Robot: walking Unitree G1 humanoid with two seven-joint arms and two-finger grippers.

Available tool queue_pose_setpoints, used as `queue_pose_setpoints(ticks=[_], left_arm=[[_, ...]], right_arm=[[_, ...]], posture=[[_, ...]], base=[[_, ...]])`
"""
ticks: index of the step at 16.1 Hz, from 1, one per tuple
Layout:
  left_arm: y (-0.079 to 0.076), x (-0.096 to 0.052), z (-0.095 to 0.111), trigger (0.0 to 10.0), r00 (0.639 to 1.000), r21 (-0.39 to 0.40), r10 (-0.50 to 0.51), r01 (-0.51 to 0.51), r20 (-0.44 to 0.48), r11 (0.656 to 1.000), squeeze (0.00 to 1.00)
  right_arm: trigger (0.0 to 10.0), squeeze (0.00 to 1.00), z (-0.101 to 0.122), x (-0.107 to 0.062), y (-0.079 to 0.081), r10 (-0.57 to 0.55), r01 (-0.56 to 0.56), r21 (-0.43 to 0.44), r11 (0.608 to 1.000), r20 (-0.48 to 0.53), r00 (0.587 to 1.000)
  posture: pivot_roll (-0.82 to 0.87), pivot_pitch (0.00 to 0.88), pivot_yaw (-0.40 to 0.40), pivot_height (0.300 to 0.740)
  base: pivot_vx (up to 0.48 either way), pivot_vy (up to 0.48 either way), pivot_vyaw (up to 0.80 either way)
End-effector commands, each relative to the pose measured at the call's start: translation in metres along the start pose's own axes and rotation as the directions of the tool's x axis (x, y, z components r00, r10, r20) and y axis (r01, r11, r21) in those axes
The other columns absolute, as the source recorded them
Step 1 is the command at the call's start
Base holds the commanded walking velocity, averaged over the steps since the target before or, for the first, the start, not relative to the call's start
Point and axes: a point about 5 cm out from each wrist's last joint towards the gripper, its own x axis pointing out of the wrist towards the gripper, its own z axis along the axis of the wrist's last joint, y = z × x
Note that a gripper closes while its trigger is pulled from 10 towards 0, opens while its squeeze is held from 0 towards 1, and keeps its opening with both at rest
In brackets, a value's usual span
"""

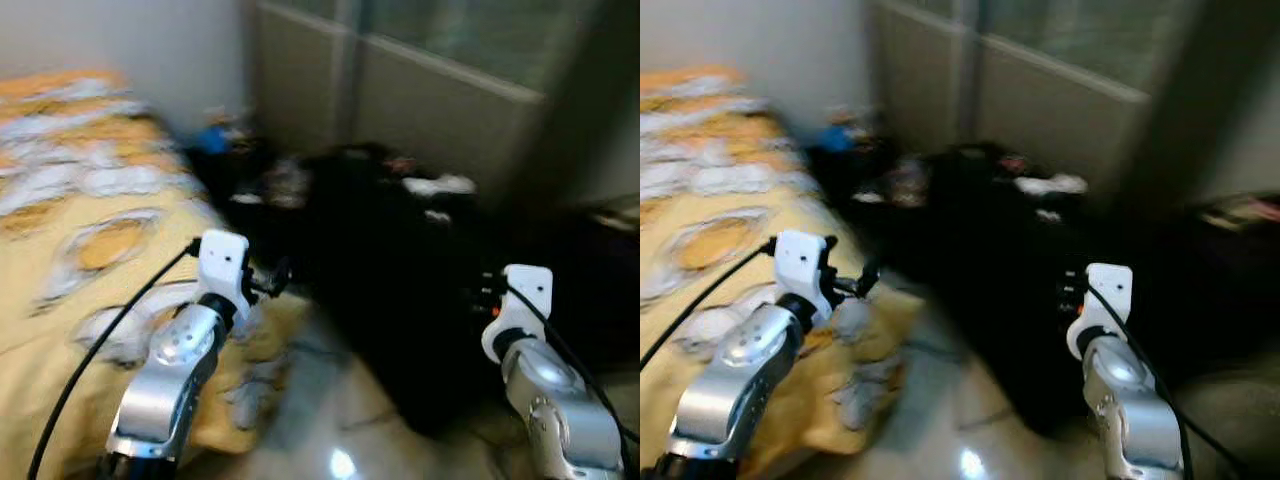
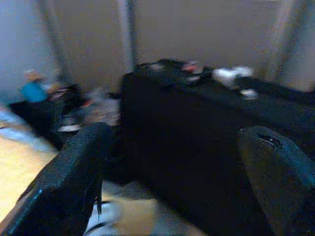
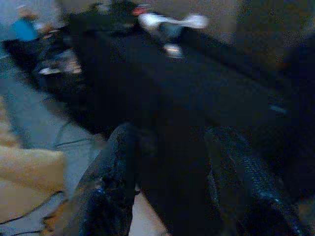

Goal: Clean up the room

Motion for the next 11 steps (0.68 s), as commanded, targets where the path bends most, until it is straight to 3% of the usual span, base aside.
queue_pose_setpoints(ticks=[1, 4, 11], left_arm=[[0.0036, 0.0013, -0.0019, 10.0, 1.0, -0.013, 0.009, -0.01, -0.028, 1.0, 0.0], [0.004, 0.0026, -0.0025, 10.0, 1.0, -0.005, 0.021, -0.021, -0.022, 1.0, 0.0], [0.0064, -0.0004, -0.0066, 10.0, 0.998, -0.001, 0.036, -0.036, -0.047, 0.999, 0.0]], right_arm=[[10.0, 0.0, 0.0051, -0.0003, 0.0036, 0.011, -0.011, -0.008, 1.0, 0.016, 1.0], [10.0, 0.0, 0.0066, 0.0003, 0.0068, 0.017, -0.017, -0.006, 1.0, 0.019, 1.0], [10.0, 0.0, 0.005, 0.0062, 0.0021, 0.005, -0.006, -0.035, 0.999, -0.011, 1.0]], posture=[[-0.02, 0.0, 0.022, 0.74], [-0.02, 0.0, 0.018, 0.74], [-0.01, 0.0, 0.004, 0.74]], base=[[0.0, 0.289, -0.8], [0.0, 0.26, -0.8], [0.0, 0.0, 0.0]])
